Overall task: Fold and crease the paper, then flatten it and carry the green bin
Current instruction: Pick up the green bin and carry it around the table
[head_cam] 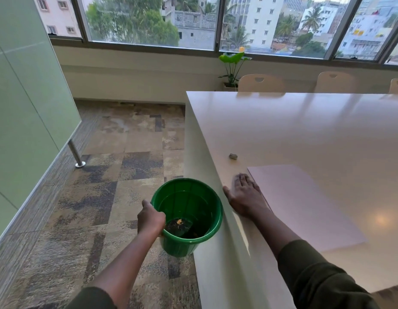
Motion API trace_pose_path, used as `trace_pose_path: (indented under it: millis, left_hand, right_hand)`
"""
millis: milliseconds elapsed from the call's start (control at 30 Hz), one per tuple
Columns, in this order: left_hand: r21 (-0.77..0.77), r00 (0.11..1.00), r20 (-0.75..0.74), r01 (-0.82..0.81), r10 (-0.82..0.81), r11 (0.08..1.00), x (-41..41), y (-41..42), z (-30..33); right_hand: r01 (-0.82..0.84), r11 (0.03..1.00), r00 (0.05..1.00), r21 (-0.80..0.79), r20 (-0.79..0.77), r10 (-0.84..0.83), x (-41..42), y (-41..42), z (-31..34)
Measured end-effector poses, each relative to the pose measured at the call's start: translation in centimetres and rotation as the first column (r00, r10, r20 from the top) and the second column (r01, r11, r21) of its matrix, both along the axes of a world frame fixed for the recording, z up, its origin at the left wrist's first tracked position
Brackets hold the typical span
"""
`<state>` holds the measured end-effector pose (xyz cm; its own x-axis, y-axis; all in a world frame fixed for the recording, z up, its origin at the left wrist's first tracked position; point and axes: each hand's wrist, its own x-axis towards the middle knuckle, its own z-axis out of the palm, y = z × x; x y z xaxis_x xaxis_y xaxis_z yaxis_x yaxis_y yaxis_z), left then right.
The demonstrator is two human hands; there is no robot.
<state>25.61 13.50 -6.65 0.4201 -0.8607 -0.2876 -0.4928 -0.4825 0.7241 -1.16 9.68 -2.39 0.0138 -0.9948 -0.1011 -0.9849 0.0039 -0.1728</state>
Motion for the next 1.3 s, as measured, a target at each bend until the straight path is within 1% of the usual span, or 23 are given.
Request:
trace_pose_path:
  millis: [100,200,300,367,433,533,633,700,767,900,1067,1167,1233,1300]
  left_hand:
    - [0.005,1.000,0.006,0.002,-0.002,1.000,0.0,-0.1,0.0]
    - [0.009,1.000,0.005,0.000,-0.001,1.000,0.1,-0.1,0.0]
    - [0.005,1.000,0.007,-0.005,0.005,1.000,0.3,-0.3,-0.2]
    - [0.005,1.000,-0.005,-0.006,0.006,1.000,0.4,-0.3,-0.2]
    - [0.011,1.000,-0.021,-0.006,0.006,1.000,0.3,-0.2,-0.3]
    - [0.023,0.999,-0.035,-0.009,0.010,1.000,0.3,0.0,-0.5]
    - [0.019,0.999,-0.049,-0.007,0.008,1.000,0.3,0.1,-0.7]
    - [0.018,0.999,-0.045,-0.004,0.005,1.000,0.4,0.0,-0.7]
    - [0.020,0.999,-0.049,0.001,0.000,1.000,0.4,0.1,-0.8]
    - [0.017,0.999,-0.040,0.007,-0.007,1.000,0.4,-0.1,-0.8]
    - [0.011,0.999,-0.042,0.011,-0.011,1.000,0.6,-0.2,-1.1]
    - [0.008,0.999,-0.030,0.016,-0.015,1.000,0.6,-0.2,-1.2]
    - [0.009,0.999,-0.028,0.016,-0.016,1.000,0.6,-0.1,-1.2]
    - [0.016,1.000,-0.025,0.014,-0.014,1.000,0.5,-0.1,-1.1]
  right_hand:
    - [-0.056,0.998,0.998,-0.015,0.012,0.056,2.7,0.1,-0.2]
    - [-0.159,0.987,0.987,-0.031,0.009,0.160,5.8,0.4,-0.3]
    - [-0.269,0.962,0.958,-0.040,0.096,0.272,8.4,1.1,0.0]
    - [-0.302,0.951,0.943,-0.066,0.127,0.308,9.1,1.4,0.4]
    - [-0.289,0.951,0.944,-0.107,0.133,0.302,8.5,1.4,0.9]
    - [-0.190,0.974,0.972,-0.123,0.120,0.204,5.5,1.1,1.3]
    - [-0.065,0.996,0.996,-0.054,0.061,0.068,1.6,0.7,1.3]
    - [-0.032,0.999,0.999,0.016,0.000,0.032,-0.2,0.8,1.1]
    - [-0.031,0.998,0.999,0.054,-0.034,0.033,-0.4,1.1,0.7]
    - [-0.074,0.997,0.997,0.021,-0.029,0.075,2.3,1.2,0.1]
    - [-0.208,0.978,0.978,-0.013,-0.027,0.208,6.6,1.3,-0.2]
    - [-0.285,0.956,0.958,-0.068,-0.005,0.285,8.0,1.7,0.3]
    - [-0.280,0.954,0.958,-0.111,0.028,0.285,7.7,1.8,1.0]
    - [-0.221,0.966,0.971,-0.133,0.061,0.231,6.2,1.6,1.8]
